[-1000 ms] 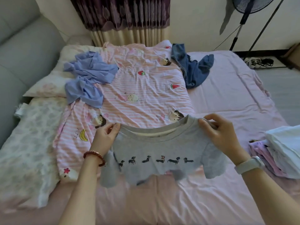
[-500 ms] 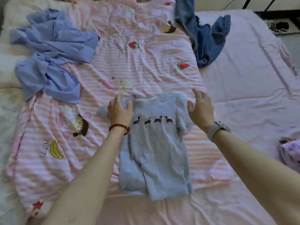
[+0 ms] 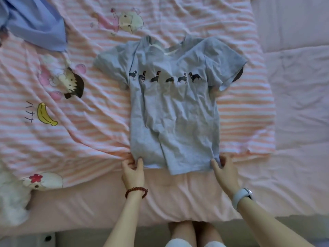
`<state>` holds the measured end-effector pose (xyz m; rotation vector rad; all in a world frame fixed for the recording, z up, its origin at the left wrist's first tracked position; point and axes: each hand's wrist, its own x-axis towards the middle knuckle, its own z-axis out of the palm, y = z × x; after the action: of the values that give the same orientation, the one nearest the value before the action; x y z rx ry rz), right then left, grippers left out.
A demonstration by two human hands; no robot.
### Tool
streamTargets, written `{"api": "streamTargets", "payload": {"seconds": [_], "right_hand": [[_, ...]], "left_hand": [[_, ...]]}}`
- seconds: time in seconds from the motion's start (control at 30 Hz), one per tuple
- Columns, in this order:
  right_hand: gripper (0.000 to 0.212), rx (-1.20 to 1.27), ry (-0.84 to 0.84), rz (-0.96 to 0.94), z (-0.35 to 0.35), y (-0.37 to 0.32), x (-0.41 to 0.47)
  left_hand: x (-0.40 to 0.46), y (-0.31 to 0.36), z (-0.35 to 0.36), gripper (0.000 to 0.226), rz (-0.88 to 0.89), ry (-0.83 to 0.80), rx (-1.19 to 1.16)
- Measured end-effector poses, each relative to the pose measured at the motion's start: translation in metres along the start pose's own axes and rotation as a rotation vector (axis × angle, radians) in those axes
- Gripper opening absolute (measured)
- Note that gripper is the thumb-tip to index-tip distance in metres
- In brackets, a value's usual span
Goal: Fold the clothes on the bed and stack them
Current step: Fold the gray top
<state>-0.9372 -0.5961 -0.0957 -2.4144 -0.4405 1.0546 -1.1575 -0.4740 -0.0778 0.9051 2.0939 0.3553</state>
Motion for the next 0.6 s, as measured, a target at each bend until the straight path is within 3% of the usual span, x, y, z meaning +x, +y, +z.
{"api": "streamTargets", "payload": {"seconds": [0.13,0.2,0.3,0.43,0.53,0.6], "right_hand": [[0.009,0.014,0.055,0.010,0.004,0.000,0.000],[0.013,0.053,0.128,0.006,-0.002,-0.001,-0.004],[0.013,0.217,0.214,0.033,-0.016,0.000,-0.011],[0.013,0.414,0.316,0.086,-0.031,0.000,-0.012],[0.016,0.521,0.356,0.141,-0.040,-0.005,-0.008],[0.017,0.461,0.364,0.161,-0.039,-0.004,-0.004]], "left_hand": [[0.006,-0.005,-0.003,0.008,-0.068,-0.067,-0.041],[-0.001,-0.005,-0.013,0.004,-0.178,-0.137,-0.284],[-0.012,-0.006,-0.035,0.014,-0.316,-0.244,-0.662],[-0.015,-0.014,-0.064,0.018,-0.459,-0.293,-1.097],[-0.017,-0.019,-0.071,0.014,-0.438,-0.316,-1.158],[-0.017,-0.022,-0.066,0.019,-0.455,-0.271,-1.057]]}}
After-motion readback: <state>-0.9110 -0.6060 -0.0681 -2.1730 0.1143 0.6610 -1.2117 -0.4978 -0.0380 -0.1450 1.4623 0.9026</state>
